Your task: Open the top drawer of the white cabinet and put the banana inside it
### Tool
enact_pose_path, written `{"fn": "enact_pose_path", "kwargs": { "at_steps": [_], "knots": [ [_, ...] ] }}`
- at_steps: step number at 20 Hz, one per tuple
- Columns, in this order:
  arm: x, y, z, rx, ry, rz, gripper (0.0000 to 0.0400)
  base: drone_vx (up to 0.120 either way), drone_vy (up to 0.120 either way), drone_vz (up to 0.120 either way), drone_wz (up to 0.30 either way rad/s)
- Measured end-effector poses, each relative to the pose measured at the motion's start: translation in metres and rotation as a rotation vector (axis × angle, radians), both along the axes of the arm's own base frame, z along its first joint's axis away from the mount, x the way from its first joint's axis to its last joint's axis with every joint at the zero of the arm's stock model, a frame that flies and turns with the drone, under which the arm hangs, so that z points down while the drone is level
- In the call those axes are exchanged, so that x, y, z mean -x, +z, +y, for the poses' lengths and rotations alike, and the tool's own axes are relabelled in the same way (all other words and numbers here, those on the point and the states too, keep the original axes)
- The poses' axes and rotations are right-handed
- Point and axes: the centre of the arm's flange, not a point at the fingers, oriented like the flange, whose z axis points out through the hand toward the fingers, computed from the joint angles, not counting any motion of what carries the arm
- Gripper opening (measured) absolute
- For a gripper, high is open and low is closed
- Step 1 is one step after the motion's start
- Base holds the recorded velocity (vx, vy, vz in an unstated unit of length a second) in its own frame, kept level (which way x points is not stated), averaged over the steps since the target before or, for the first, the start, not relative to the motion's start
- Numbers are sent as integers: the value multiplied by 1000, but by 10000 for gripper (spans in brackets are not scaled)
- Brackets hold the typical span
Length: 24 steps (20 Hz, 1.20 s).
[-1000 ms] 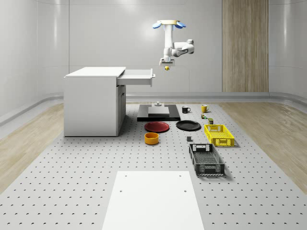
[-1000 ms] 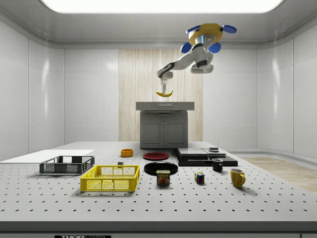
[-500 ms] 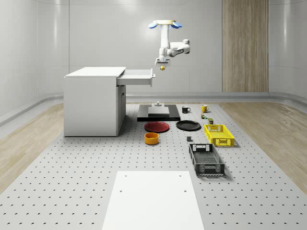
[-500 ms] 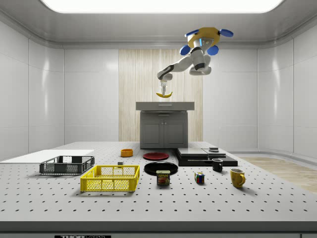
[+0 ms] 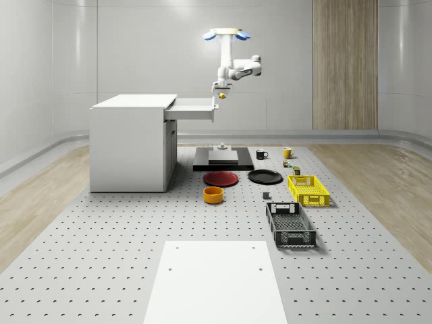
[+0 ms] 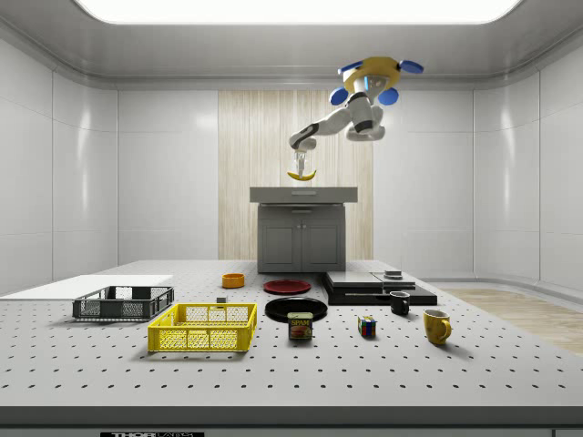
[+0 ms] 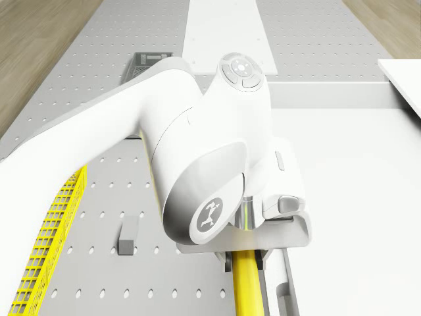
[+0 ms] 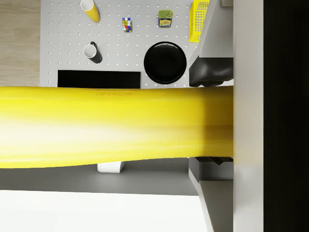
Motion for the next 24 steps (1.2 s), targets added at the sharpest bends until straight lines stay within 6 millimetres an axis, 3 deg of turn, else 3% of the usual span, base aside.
{"fn": "enact_pose_path", "kwargs": {
  "at_steps": [24],
  "knots": [
    [0, 0, 0, 0, 0, 0, 190, 0, -120, 0, 0]
  ]
}}
